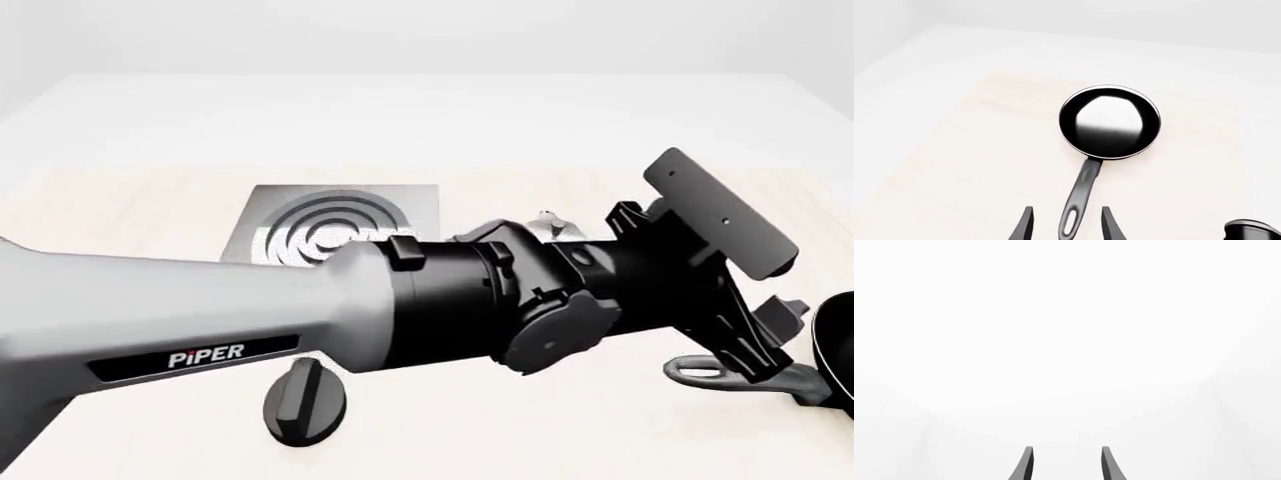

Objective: Put the frying pan on the stove.

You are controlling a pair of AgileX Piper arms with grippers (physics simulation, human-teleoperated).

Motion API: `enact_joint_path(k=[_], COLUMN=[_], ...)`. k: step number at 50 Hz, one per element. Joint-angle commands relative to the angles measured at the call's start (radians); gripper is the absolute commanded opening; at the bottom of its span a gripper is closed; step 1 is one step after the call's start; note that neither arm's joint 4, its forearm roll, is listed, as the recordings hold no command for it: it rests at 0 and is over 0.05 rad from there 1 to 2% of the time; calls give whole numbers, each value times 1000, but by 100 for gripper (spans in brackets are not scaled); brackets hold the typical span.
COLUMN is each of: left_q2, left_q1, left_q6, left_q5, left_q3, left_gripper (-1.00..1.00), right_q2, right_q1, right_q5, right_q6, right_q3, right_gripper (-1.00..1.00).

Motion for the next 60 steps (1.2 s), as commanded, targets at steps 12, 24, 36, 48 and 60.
enact_joint_path(k=[12, 24, 36, 48, 60], left_q2=[97, 160, 224, 287, 340], left_q1=[-4, 4, 3, 9, 14], left_q6=[-23, -29, -35, -43, -40], left_q5=[33, 73, 112, 150, 198], left_q3=[-110, -188, -257, -327, -398], left_gripper=[100, 100, 100, 100, 100], right_q2=[0, 0, 0, 0, 0], right_q1=[7, 11, 10, 22, 30], right_q5=[4, 2, 1, 4, 4], right_q6=[1, 3, 9, 9, 11], right_q3=[6, -1, -3, -2, -7], right_gripper=[100, 100, 100, 100, 100])
